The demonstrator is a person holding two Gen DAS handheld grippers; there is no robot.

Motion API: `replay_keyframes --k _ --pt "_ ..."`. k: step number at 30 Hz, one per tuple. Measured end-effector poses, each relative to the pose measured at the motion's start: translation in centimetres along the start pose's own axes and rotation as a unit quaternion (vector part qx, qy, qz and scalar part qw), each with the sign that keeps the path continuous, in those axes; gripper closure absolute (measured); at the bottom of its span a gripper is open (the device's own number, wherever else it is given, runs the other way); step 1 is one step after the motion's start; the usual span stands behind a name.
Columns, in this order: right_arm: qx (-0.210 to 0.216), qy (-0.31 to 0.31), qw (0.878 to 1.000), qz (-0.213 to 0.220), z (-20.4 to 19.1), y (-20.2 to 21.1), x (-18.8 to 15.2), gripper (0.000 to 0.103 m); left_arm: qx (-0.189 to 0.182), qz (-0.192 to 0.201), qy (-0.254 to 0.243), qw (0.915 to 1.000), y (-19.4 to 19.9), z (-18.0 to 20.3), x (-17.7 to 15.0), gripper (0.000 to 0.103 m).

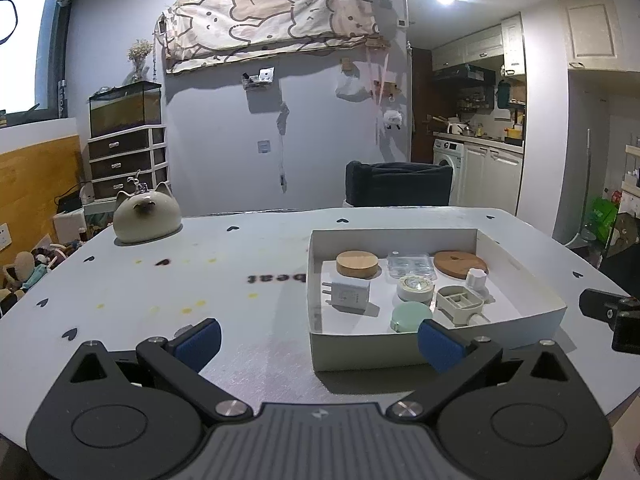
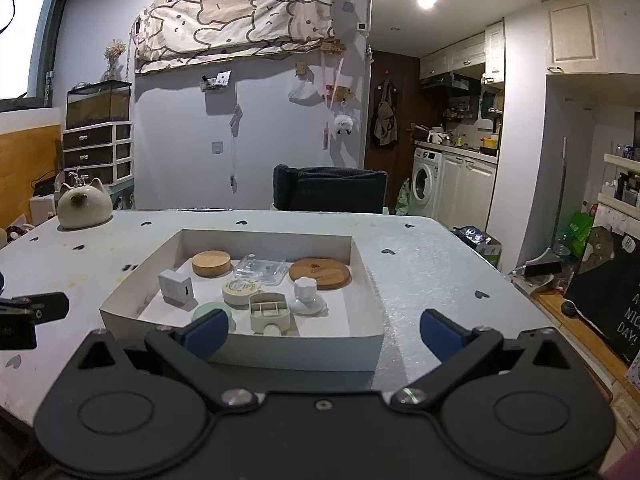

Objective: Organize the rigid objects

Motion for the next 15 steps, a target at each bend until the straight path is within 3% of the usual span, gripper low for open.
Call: replay_keyframes --k 15 --pt "0.001 0.006 1.0 0.004 -0.25 0.23 0.24 0.0 -0.001 -0.003 -0.003 1.0 -0.04 -0.07 -0.31 0.0"
Point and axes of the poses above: each gripper's, at about its wrist camera, not at the fingertips, and y roughly against the way its jaws point, z to its right, x to its top, the point moved 6 cm from there along -y, roughly the way its jaws point, and after that the axes turned 15 degrees about x, right-handed, at the moved point
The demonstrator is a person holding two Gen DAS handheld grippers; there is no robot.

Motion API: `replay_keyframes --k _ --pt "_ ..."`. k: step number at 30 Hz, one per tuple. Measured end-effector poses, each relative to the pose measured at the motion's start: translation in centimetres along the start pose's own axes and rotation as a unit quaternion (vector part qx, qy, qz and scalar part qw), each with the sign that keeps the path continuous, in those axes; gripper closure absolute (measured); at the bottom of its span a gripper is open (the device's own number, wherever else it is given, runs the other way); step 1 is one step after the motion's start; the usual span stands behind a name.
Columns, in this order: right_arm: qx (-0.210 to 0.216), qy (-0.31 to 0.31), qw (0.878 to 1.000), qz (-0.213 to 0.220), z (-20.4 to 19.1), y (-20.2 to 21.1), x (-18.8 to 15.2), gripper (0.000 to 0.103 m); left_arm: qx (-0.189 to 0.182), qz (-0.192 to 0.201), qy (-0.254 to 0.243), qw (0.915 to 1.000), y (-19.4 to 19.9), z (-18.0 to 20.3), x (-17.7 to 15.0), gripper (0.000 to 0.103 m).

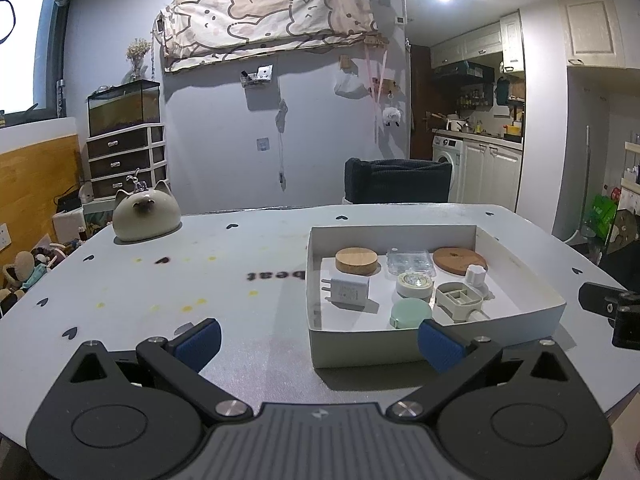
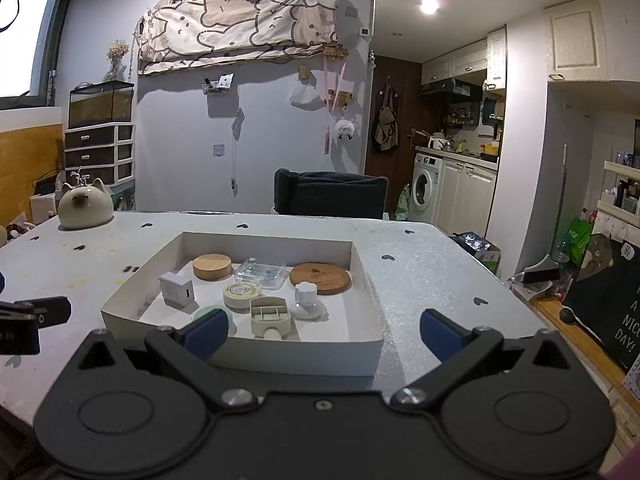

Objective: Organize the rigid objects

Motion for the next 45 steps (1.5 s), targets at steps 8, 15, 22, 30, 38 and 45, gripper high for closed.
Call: replay_keyframes --k 8,15,22,30,38,45 --pt "0.001 0.002 1.0 0.0 -0.16 -0.01 -0.02 0.0 0.0 -0.001 0.0 1.0 -0.12 0.03 0.09 0.0" --pt "0.001 0.001 1.0 0.0 -0.18 -0.01 -0.02 0.0 0.001 -0.002 0.0 1.0 -0.12 0.04 0.09 0.0" --pt "0.001 0.002 1.0 0.001 -0.21 0.01 -0.07 0.0 0.0 -0.003 -0.001 1.0 -0.16 0.01 -0.06 0.0" --pt "0.001 0.001 1.0 0.0 -0.26 0.0 -0.12 0.0 -0.001 -0.003 -0.001 1.0 -0.13 0.04 -0.04 0.0" --pt "0.002 0.001 1.0 0.0 -0.3 0.01 -0.14 0.0 0.0 -0.003 -0.001 1.0 -0.15 0.05 0.0 0.0" --pt "0.001 0.0 1.0 0.0 -0.35 -0.02 -0.16 0.0 0.0 -0.003 -0.001 1.0 -0.14 0.03 -0.02 0.0"
Point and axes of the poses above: each gripper's, at about its wrist camera, not at the fingertips, and y roughly against the way its jaws point, z to its right, x to its top, the point moved 6 cm from there along -y, roughly the way its jaws point, and after that the axes turned 15 degrees about x, right-handed, at the moved point
